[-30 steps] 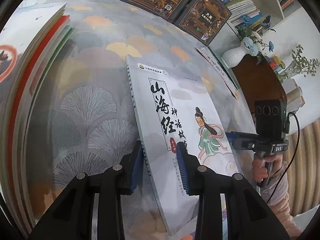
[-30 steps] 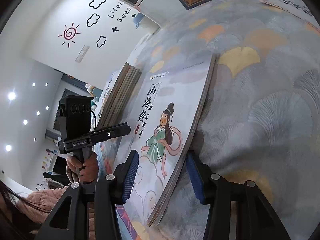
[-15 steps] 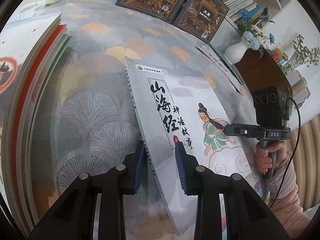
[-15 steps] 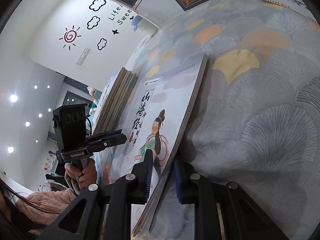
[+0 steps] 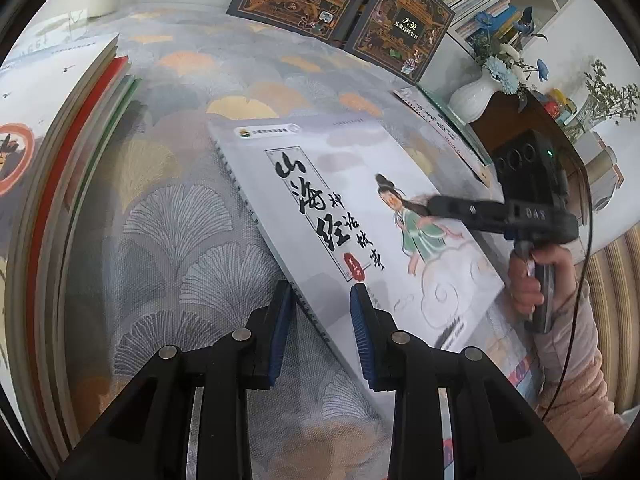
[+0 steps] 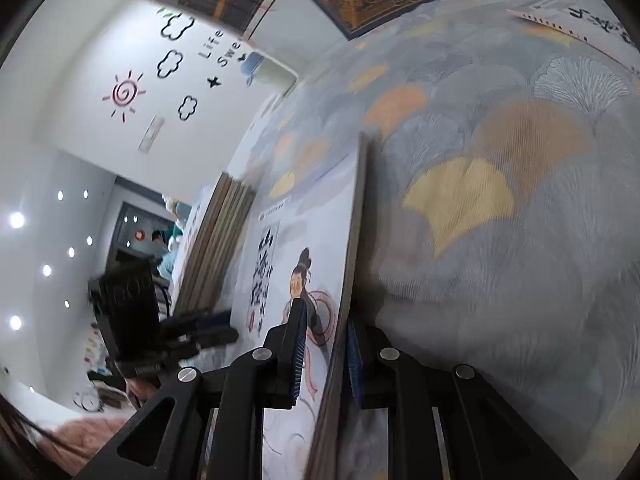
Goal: Organize books
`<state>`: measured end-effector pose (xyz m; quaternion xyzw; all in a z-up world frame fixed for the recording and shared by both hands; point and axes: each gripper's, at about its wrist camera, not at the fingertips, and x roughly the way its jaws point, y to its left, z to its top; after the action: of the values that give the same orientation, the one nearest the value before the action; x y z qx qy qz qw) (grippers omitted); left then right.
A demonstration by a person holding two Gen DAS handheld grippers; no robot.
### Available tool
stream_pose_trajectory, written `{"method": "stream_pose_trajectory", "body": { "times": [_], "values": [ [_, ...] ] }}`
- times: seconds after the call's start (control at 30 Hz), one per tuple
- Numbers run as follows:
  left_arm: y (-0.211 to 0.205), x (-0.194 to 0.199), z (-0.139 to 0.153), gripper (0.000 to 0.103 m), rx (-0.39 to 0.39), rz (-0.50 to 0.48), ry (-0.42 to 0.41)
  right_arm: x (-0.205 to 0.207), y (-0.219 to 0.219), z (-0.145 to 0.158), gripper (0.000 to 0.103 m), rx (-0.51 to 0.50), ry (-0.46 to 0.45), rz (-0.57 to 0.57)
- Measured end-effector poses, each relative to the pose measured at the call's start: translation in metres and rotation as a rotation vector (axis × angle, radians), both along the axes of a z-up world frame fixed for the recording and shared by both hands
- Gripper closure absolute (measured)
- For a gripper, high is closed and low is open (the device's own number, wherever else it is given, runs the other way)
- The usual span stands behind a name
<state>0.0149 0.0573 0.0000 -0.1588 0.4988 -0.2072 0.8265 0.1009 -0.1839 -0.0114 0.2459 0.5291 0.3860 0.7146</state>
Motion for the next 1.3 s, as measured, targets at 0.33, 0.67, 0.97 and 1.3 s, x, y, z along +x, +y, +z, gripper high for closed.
{"method": "stream_pose_trajectory", "body": {
  "times": [0.33, 0.67, 0.97, 1.3],
  "values": [
    [0.001, 0.002, -0.001, 0.074, -0.02, 0.003, 0.006, -0.025, -0.002, -0.002, 0.084, 0.01, 0.017, 0.14],
    [-0.004, 0.001, 0.001, 0.074, 0.021, 0.018, -0.022, -0.04, -0.003, 0.0, 0.089, -0.017, -0.127, 0.098],
    [-0.007, -0.003, 0.001, 0.074, 0.04, 0.026, -0.05, -0.038, -0.002, 0.0, 0.088, -0.009, -0.134, 0.099],
    [-0.005, -0.002, 0.002, 0.074, 0.033, 0.026, -0.044, -0.039, -0.001, 0.001, 0.088, -0.019, -0.141, 0.095]
  ]
}}
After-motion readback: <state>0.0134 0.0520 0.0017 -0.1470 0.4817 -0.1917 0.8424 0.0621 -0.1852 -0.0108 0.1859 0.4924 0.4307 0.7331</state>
